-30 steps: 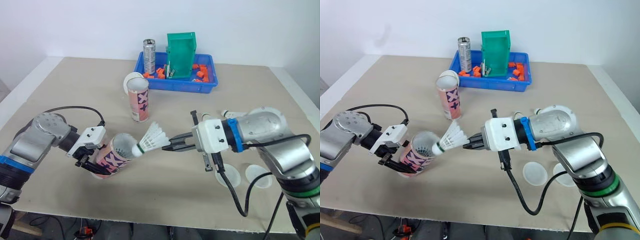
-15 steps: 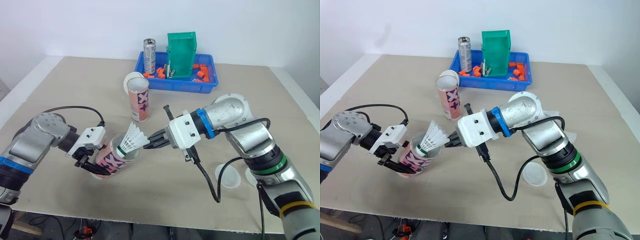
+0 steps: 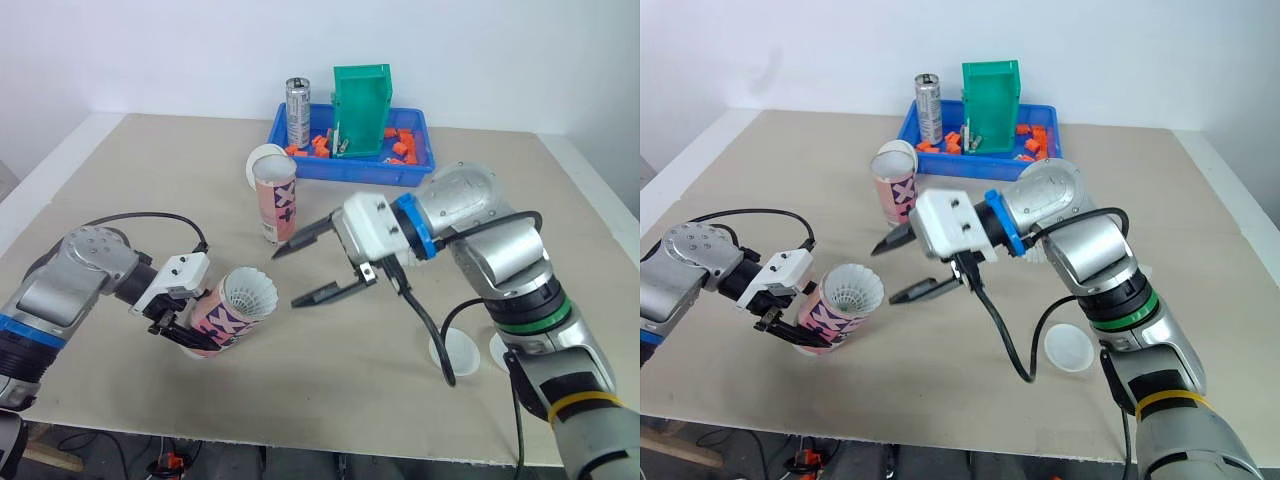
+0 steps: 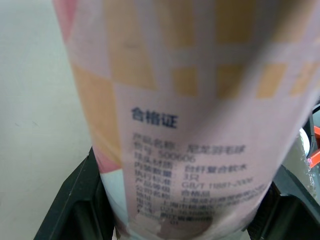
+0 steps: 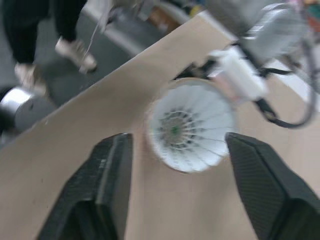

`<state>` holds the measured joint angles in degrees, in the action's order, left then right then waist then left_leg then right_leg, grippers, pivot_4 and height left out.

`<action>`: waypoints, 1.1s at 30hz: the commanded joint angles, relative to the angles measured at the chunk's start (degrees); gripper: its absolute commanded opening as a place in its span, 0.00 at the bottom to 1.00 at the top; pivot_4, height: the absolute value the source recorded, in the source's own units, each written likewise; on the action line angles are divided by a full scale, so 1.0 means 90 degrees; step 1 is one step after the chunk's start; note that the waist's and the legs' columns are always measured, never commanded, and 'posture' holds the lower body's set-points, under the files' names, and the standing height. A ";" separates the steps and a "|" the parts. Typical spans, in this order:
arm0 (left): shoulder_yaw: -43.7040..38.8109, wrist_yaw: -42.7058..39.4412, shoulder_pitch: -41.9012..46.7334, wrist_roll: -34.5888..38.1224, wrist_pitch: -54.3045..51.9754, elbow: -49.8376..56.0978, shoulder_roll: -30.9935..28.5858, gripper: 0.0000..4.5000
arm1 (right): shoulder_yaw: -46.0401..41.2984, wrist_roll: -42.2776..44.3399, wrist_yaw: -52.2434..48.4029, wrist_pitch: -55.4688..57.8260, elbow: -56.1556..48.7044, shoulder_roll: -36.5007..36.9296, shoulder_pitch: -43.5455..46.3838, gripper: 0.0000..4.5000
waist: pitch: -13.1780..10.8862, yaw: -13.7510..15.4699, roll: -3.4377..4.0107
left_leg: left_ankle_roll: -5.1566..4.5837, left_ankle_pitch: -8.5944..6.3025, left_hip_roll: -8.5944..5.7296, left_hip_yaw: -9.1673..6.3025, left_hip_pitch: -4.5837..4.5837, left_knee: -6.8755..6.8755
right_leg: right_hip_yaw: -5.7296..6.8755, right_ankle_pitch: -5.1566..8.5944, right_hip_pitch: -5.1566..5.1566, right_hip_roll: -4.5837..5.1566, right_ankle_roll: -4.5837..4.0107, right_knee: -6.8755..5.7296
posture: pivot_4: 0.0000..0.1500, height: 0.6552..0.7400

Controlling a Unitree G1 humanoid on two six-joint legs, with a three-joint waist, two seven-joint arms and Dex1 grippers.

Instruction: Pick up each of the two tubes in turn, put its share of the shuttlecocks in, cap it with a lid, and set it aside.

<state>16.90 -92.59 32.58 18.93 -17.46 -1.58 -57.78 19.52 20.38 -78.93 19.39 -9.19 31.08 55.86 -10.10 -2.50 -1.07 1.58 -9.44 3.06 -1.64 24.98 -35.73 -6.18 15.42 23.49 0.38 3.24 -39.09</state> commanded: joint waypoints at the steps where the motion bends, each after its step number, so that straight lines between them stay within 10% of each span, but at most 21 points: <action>1: -0.0028 0.0011 -0.0046 -0.0050 -0.0019 0.0092 -0.0009 0.65 | -0.0168 0.0044 0.0306 0.0209 0.0054 -0.0214 0.0185 0.59 | 0.0000 -0.0002 0.0000 | 0.0000 0.0000 0.0000 -0.0001 0.0000 0.0001 | 0.0000 -0.0001 0.0001 -0.0001 0.0000 -0.0001 | 1.00 0.95; 8: -0.0044 0.0011 -0.0052 -0.0057 0.0005 0.0066 -0.0045 0.65 | 0.0131 -0.0188 0.0141 -0.0113 0.0080 -0.0385 0.0196 0.01 | 0.0000 0.0001 0.0000 | 0.0000 0.0000 0.0000 -0.0002 0.0002 0.0002 | 0.0002 -0.0002 0.0002 -0.0001 0.0012 -0.0001 | 1.00 0.95; 33: -0.0487 0.0023 -0.0381 -0.0110 -0.0152 0.0229 -0.0064 0.65 | 0.2061 -0.2250 0.0245 -0.0099 0.2831 -0.2830 0.1487 0.01 | 0.0000 -0.0026 0.0000 | 0.0004 0.0003 0.0067 -0.0010 -0.0017 0.0012 | 0.0021 -0.0020 0.0011 -0.0066 -0.0051 -0.0012 | 1.00 0.95</action>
<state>12.91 -92.58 29.35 18.38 -18.95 -1.50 -58.28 37.93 0.74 -78.23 18.76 15.42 7.75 68.42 -10.10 -2.74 -1.07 1.62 -9.41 3.68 -1.72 24.76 -35.58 -6.00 15.25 23.56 -0.24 2.74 -39.21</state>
